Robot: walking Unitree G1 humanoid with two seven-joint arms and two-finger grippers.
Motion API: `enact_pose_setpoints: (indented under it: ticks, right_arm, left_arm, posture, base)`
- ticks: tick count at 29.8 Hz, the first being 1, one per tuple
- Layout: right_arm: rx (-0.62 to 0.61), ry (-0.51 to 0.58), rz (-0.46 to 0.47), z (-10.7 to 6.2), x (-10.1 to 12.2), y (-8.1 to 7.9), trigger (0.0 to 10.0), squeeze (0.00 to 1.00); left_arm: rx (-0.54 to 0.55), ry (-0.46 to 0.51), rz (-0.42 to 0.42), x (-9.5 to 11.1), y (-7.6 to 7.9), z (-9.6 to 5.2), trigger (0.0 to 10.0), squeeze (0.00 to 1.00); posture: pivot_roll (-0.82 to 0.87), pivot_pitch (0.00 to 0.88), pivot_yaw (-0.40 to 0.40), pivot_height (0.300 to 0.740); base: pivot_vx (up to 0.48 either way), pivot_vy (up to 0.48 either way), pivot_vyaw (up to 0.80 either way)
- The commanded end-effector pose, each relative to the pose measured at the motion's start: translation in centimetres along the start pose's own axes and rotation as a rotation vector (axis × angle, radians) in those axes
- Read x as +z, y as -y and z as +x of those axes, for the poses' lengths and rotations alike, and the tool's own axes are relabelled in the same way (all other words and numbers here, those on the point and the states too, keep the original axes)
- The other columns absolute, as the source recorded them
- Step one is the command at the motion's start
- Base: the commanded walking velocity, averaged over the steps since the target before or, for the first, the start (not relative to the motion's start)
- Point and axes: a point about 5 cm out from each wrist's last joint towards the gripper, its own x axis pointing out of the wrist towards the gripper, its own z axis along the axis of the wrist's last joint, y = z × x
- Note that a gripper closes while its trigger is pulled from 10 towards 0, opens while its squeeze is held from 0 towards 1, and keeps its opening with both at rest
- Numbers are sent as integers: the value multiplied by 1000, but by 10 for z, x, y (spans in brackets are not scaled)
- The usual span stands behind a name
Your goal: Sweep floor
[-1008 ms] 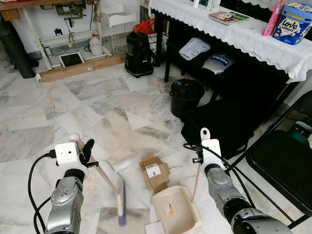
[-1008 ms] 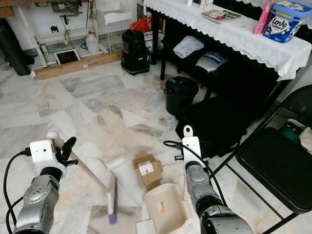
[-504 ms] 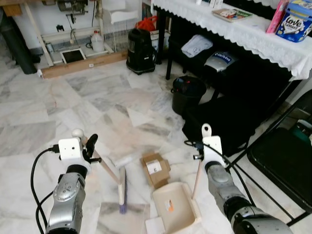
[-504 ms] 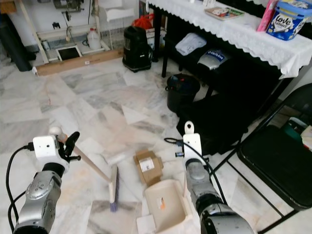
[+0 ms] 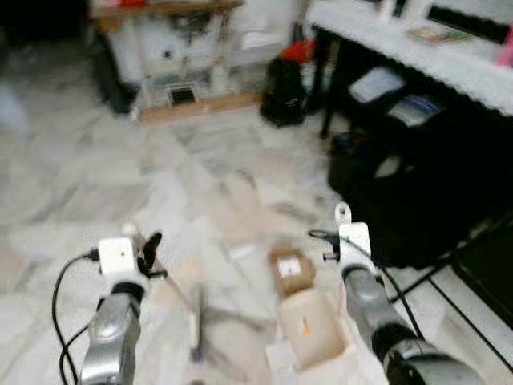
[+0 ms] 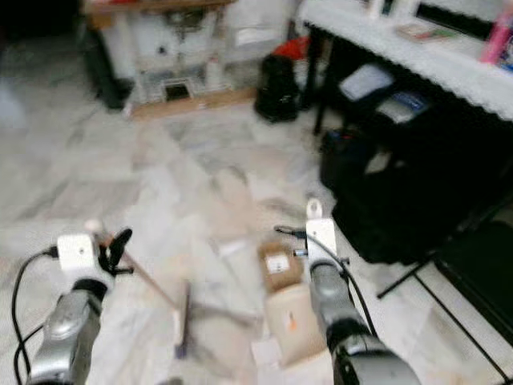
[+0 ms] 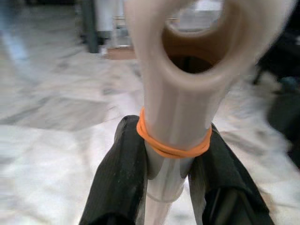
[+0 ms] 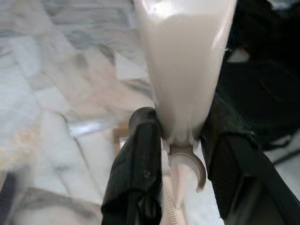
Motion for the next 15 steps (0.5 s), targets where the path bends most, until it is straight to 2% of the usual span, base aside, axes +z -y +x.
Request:
enact_pose_setpoints:
  ticks: [1,6,8,11,15]
  right_arm:
    - [26,-117,10,-9,-29,-6,10000,0]
    - [26,-121,7,-9,-29,-7,10000,0]
    - [22,-131,-3,-9,-31,-7,10000,0]
    - [10,-156,-4,-10,-34,-6,10000,0]
    - [10,-224,-29,-13,-44,-6,10000,0]
  left_arm:
    - [-40,57,-12,14,13,8,10000,0]
    - [-84,19,1,12,17,9,10000,0]
    - [-133,-42,40,4,21,8,10000,0]
    - [-164,-77,46,1,23,6,10000,0]
    - [-216,-164,95,-9,26,5,10000,0]
  posture:
    - [15,52,-36,740]
    - [17,54,-36,740]
    - [19,55,-36,740]
    - [19,55,-36,740]
    - [19,58,-36,740]
  base:
    - [0,0,0]
    - [0,0,0]
    - [0,0,0]
    - [0,0,0]
    - [0,0,0]
